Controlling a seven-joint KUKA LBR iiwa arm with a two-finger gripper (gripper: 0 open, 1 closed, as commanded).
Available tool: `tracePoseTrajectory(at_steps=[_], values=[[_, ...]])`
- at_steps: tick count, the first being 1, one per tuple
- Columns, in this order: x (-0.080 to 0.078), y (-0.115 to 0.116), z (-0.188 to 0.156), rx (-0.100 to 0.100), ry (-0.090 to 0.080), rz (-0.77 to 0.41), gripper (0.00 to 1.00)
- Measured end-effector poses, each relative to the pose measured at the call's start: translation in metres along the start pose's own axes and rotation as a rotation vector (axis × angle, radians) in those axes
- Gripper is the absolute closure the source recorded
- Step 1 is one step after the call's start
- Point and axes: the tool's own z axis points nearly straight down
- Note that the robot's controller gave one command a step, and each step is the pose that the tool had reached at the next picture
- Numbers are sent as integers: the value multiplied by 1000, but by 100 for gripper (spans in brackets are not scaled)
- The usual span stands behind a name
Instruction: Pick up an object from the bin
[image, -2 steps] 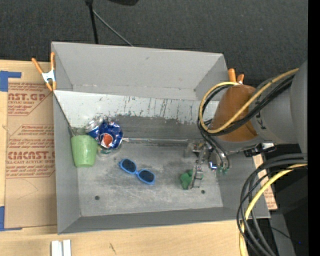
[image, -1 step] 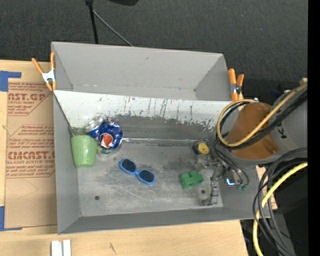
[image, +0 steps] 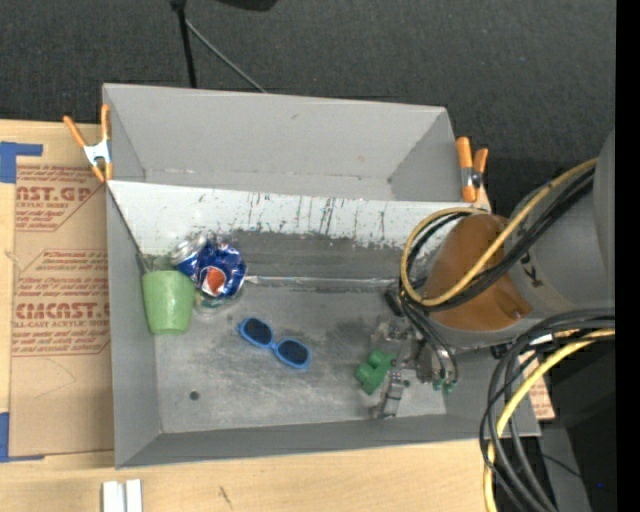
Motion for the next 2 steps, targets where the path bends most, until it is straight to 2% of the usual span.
tracePoseTrajectory(at_steps=[1,2], values=[[-1,-1,-1,1,-2,1,100],[-14,2,-149,1,-11,-35,100]])
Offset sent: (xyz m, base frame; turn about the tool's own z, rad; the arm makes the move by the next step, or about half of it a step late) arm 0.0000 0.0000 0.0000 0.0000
